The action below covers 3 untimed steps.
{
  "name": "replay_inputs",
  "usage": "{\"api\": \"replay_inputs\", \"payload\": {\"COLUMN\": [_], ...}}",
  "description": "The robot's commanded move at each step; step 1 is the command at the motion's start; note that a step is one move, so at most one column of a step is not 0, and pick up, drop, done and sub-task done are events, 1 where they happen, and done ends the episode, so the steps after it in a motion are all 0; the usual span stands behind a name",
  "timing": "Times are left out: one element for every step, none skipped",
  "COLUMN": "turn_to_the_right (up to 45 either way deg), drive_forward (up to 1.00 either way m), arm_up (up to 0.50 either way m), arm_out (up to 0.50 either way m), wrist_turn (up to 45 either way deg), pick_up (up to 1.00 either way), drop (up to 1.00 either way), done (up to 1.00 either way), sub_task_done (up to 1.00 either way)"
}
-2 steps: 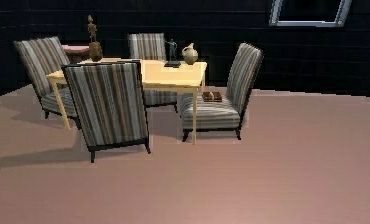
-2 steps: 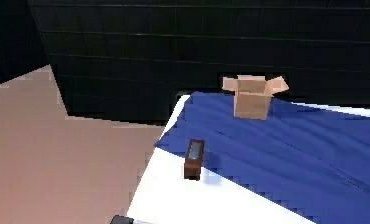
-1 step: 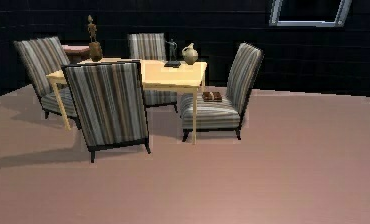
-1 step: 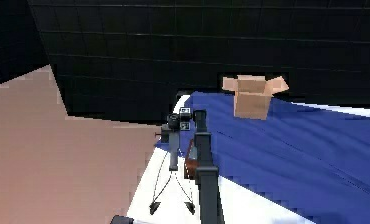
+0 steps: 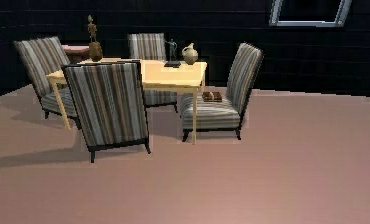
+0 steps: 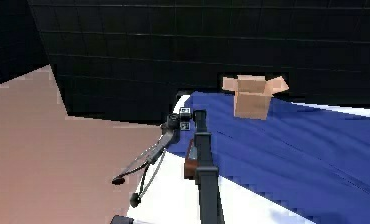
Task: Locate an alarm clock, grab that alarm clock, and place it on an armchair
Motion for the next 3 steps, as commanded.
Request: {"api": "replay_inputs", "payload": {"turn_to_the_right": [0.0, 0.0, 0.0], "drive_forward": [0.00, 0.00, 0.00], "arm_up": [0.00, 0.00, 0.00], "arm_out": [0.00, 0.00, 0.00], "wrist_turn": [45.0, 45.0, 45.0], "pick_up": [0.00, 0.00, 0.00], "drop": [0.00, 0.00, 0.00], "done": [0.00, 0.00, 0.00], "sub_task_done": [0.00, 0.00, 0.00]}}
